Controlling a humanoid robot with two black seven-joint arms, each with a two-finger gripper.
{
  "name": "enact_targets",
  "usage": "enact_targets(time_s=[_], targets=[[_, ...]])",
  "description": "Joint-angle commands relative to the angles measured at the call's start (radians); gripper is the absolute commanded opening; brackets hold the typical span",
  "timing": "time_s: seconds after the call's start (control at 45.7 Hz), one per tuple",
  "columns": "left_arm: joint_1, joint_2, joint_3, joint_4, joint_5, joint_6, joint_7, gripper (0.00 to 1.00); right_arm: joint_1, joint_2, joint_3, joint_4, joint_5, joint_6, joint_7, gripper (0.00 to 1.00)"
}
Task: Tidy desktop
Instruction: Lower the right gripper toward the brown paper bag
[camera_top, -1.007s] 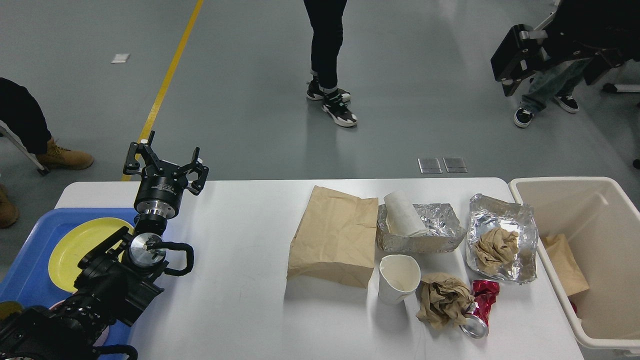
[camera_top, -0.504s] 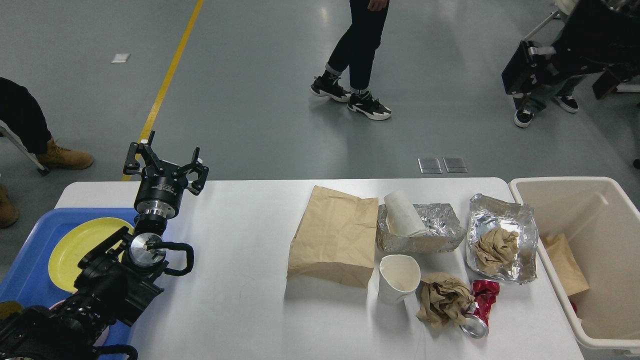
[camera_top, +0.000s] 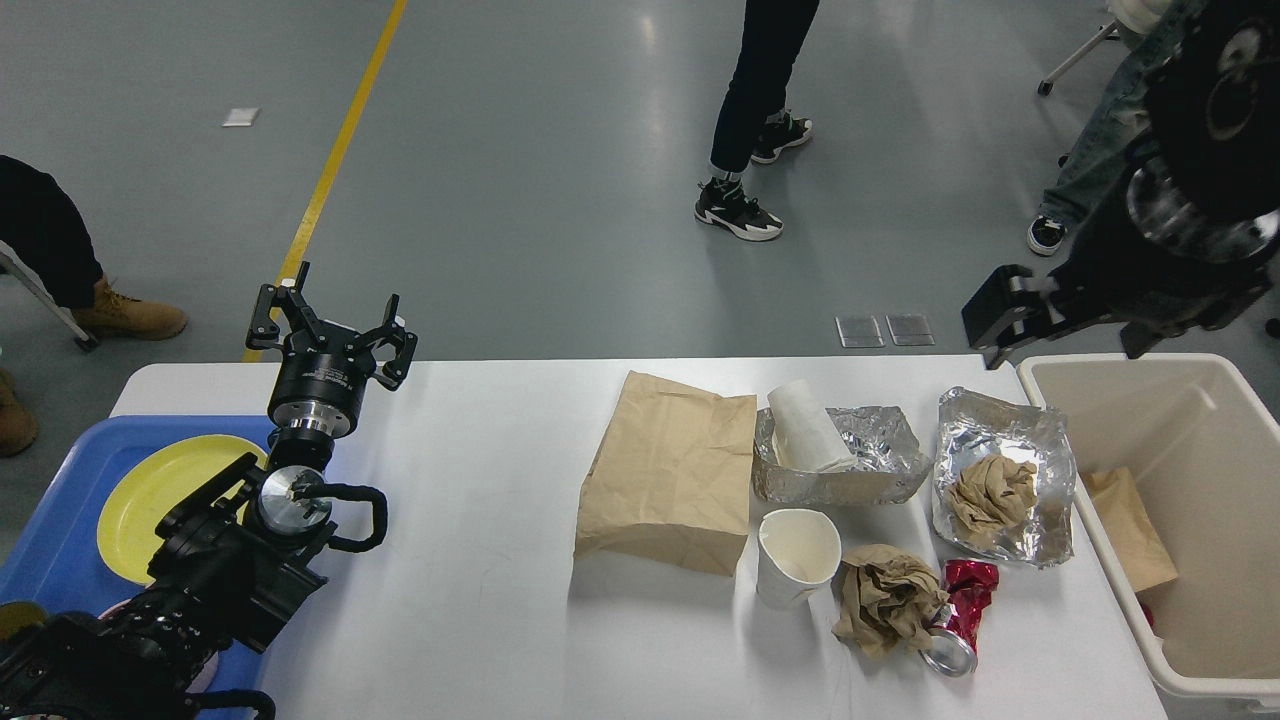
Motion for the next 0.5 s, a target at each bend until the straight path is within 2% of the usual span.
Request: enact_targets(time_s=[0.0,0.263,0.482], targets=[[0.000,0.000,0.000,0.000,0.000,0.000,0.000,0.96,-0.091,0.036,0.048,0.037,0.008,-0.142,0.000,1.00],[0.000,0.000,0.000,0.000,0.000,0.000,0.000,0.96,-0.186,0.025,0.204,0.000,0.137,-0.155,0.000,1.00],[0.000,0.000,0.000,0.000,0.000,0.000,0.000,0.96,-0.465,0.031,0.362,-0.219,0.287,-0.162,0.000,1.00]])
